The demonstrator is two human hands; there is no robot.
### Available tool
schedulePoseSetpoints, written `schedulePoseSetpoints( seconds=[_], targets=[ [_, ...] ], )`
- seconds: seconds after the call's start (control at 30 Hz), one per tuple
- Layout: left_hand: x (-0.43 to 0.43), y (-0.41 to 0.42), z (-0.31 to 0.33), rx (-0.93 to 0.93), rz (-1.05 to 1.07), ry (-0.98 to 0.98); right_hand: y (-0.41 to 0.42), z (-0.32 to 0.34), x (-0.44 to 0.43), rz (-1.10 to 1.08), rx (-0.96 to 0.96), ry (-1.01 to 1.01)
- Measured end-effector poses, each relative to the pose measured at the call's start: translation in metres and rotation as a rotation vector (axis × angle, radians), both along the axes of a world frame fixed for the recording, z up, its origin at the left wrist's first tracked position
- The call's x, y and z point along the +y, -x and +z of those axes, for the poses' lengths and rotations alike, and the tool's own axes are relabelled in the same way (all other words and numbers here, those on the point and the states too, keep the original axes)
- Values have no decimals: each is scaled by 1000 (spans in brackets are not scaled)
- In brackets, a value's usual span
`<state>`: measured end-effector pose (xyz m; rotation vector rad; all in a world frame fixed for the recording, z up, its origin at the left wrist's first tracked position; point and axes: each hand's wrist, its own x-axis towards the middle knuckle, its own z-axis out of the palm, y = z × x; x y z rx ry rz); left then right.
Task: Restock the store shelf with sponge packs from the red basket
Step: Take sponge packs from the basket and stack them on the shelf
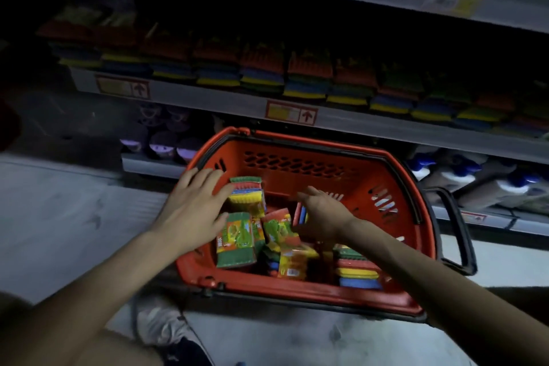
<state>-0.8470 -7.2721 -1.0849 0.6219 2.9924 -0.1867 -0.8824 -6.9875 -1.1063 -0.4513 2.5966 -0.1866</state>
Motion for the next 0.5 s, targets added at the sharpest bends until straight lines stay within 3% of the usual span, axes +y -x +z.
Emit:
schedulePoseSetpoints(
  seconds=[0.23,0.5],
  targets=[
    [-12,-5,-12,29,10,-52,31,-62,-99,-46,134,186],
    [-10,-4,-14,41,12,-26,17,-84,-110,-255,234,267]
  ],
)
